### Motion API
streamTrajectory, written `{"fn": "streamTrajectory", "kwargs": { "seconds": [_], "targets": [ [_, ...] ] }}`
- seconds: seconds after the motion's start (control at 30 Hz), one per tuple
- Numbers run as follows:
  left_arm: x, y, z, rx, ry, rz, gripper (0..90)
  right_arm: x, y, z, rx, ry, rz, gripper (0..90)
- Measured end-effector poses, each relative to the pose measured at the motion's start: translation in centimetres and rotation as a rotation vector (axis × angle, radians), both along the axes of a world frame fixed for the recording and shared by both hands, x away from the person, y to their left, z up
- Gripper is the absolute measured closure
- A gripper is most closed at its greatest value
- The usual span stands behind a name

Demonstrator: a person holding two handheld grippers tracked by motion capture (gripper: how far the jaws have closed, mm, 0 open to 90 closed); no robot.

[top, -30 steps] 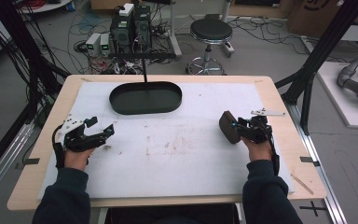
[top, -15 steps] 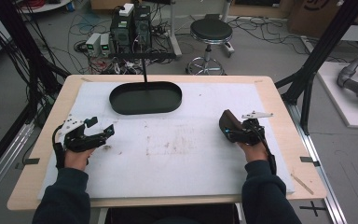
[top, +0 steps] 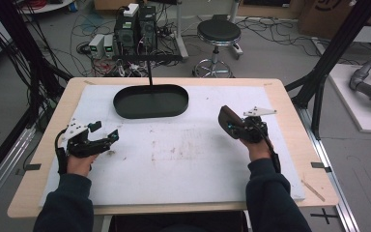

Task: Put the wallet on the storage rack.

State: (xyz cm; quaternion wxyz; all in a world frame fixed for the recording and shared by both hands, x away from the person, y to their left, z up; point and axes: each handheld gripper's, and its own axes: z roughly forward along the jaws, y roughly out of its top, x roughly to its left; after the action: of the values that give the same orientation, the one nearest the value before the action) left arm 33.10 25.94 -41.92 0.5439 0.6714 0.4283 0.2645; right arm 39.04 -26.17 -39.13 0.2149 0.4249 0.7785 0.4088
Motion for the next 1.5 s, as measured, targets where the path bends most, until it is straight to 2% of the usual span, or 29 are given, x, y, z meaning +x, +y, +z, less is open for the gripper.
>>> {"fn": "streamTrajectory", "kwargs": {
  "seconds": [0.03,0.13,0.23,0.27,0.3,0.33,0.4,0.53,0.63,0.7,0.73,0.83,0.9,0.93,1.0,1.17,1.23,1.33,1.37,1.5],
  "targets": [
    [0.0,0.0,0.0,0.001,0.0,-0.001,19.5,0.0,0.0,0.0,0.0,0.0,0.0,64.9],
    [0.0,0.1,0.0,-0.003,-0.002,-0.004,19.5,1.2,1.6,1.3,-0.005,-0.018,0.033,64.9],
    [-0.1,0.2,0.0,-0.007,-0.001,-0.003,19.5,2.7,3.7,2.2,-0.016,-0.028,0.073,64.9],
    [-0.1,0.3,0.0,-0.014,-0.002,0.0,19.5,3.8,5.2,2.6,-0.029,-0.037,0.098,64.8],
    [-0.1,0.4,0.0,-0.019,-0.005,0.002,19.5,4.4,6.0,2.9,-0.03,-0.038,0.115,64.8],
    [0.0,0.4,0.0,-0.022,-0.006,0.003,19.5,4.4,6.0,2.9,-0.03,-0.038,0.115,64.8],
    [0.0,0.4,-0.1,-0.02,-0.009,-0.001,19.5,5.5,7.6,3.3,-0.038,-0.055,0.138,64.8],
    [-0.1,0.4,-0.1,-0.012,-0.012,-0.008,19.5,7.6,10.5,4.0,-0.033,-0.055,0.171,64.8],
    [-0.2,0.6,-0.1,-0.02,-0.015,0.001,19.5,9.2,12.5,4.0,-0.057,-0.058,0.195,64.8],
    [-0.2,0.9,-0.1,-0.024,-0.016,0.005,19.5,10.4,14.5,3.4,-0.106,-0.071,0.218,64.8],
    [-0.3,1.0,-0.1,-0.03,-0.015,0.009,19.5,10.4,14.5,3.4,-0.106,-0.071,0.218,64.8],
    [-0.4,1.4,-0.2,-0.035,-0.016,0.016,19.5,12.1,16.7,2.3,-0.156,-0.05,0.213,64.8],
    [-0.4,1.5,-0.2,-0.042,-0.016,0.018,19.5,12.3,17.1,2.1,-0.164,-0.066,0.21,64.8],
    [-0.5,1.5,-0.2,-0.042,-0.016,0.017,19.5,12.6,17.4,1.8,-0.159,-0.068,0.205,64.8],
    [-0.4,1.5,-0.2,-0.041,-0.016,0.017,19.5,13.5,18.4,1.1,-0.139,-0.037,0.196,64.8],
    [-0.4,1.3,-0.2,-0.032,-0.015,0.009,19.5,14.2,19.7,0.6,-0.119,-0.013,0.204,64.8],
    [-0.4,1.3,-0.2,-0.032,-0.014,0.009,19.6,14.3,20.3,0.3,-0.104,-0.017,0.212,64.7],
    [-0.4,1.2,-0.2,-0.029,-0.014,0.008,19.5,14.6,21.8,-0.8,-0.046,0.022,0.23,64.7],
    [-0.4,1.2,-0.2,-0.028,-0.014,0.007,19.5,14.6,21.8,-0.8,-0.046,0.022,0.23,64.7],
    [-0.4,1.1,-0.2,-0.025,-0.014,0.002,19.5,15.0,22.1,-2.0,0.09,0.08,0.207,64.1]
  ]
}}
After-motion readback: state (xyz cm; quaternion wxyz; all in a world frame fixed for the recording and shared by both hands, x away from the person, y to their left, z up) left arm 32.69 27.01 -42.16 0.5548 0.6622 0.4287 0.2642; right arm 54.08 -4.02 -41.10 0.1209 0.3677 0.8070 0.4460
